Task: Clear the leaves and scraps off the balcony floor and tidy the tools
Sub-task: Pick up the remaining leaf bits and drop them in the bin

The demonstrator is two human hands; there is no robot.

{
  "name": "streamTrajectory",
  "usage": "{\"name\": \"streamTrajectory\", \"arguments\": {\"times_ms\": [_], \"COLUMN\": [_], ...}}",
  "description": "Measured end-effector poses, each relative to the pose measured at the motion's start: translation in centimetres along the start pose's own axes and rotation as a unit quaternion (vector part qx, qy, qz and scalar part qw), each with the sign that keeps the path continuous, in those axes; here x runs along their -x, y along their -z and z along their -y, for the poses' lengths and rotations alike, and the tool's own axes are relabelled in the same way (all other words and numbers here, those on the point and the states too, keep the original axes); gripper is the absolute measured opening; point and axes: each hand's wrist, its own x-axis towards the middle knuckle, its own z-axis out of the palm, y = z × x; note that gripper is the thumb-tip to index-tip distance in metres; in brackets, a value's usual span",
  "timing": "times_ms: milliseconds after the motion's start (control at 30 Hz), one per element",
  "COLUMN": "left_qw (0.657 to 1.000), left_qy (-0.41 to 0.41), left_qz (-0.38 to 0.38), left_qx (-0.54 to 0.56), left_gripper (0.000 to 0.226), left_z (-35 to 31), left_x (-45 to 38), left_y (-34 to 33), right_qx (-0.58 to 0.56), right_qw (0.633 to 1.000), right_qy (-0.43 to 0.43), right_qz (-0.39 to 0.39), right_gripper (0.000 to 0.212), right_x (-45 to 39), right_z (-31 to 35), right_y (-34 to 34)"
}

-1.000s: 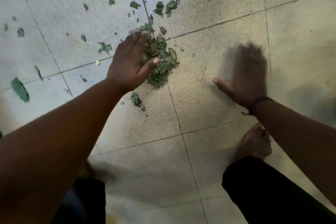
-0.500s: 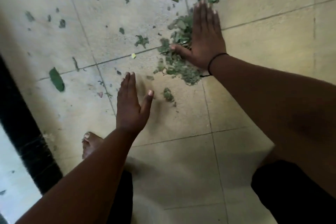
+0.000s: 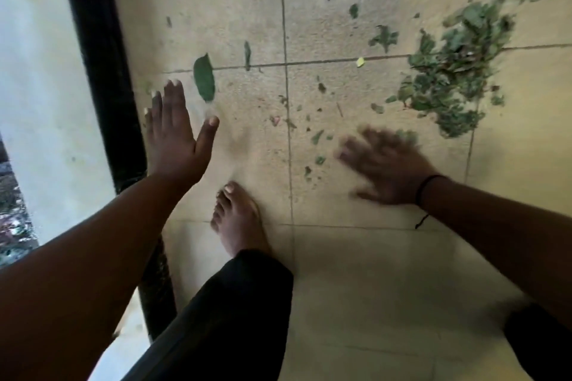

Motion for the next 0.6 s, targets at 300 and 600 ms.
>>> {"name": "streamTrajectory", "arguments": {"times_ms": [300,600], "left_qw": [0.974,0.990], "left_qy": [-0.004,-0.069], "left_qz": [-0.049,-0.014], "left_qx": [-0.221,-0.121], "left_gripper": [0.087,0.085], "left_z": [11.8,16.2], "left_x": [-1.8,-3.3], "left_y": [4.6,3.8], "right_qx": [0.015,0.025], "right_qw": [0.997,0.998], "right_qy": [0.033,0.034], "right_qz": [-0.062,0.050], "right_gripper": [0.075,0.079], "right_x": [-11.2,-14.1], "right_z": [8.7,7.0], "right_y": [5.3,3.9]}}
